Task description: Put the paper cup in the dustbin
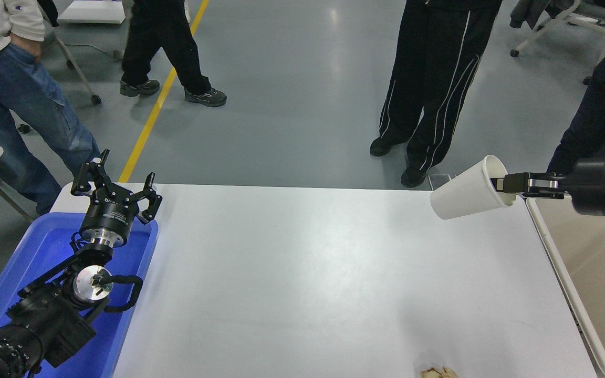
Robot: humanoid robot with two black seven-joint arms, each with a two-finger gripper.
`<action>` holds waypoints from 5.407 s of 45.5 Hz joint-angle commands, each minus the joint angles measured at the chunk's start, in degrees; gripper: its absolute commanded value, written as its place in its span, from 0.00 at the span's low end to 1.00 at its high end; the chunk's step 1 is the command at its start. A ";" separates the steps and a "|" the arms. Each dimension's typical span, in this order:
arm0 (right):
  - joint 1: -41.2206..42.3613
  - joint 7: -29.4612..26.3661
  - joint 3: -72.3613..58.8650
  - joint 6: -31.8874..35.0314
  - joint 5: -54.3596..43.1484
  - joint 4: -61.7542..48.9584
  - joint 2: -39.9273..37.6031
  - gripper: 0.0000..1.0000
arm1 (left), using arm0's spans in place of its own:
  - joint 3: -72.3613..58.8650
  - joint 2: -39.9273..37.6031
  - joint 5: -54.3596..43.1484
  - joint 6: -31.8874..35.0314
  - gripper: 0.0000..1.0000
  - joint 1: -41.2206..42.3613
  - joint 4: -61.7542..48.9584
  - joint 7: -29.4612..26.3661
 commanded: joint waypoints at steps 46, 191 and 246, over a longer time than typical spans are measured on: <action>-38.61 -10.57 3.74 0.44 39.14 -58.50 8.35 0.00 | -0.09 0.00 0.00 0.00 1.00 0.00 0.01 0.00; -31.40 -26.23 74.32 -16.00 39.59 -31.53 27.08 0.99 | -0.09 0.00 0.00 0.00 1.00 0.00 0.01 0.00; -56.10 -10.40 84.34 -12.57 38.62 -25.90 40.09 0.99 | -0.09 0.00 -0.09 0.00 1.00 0.00 0.01 0.00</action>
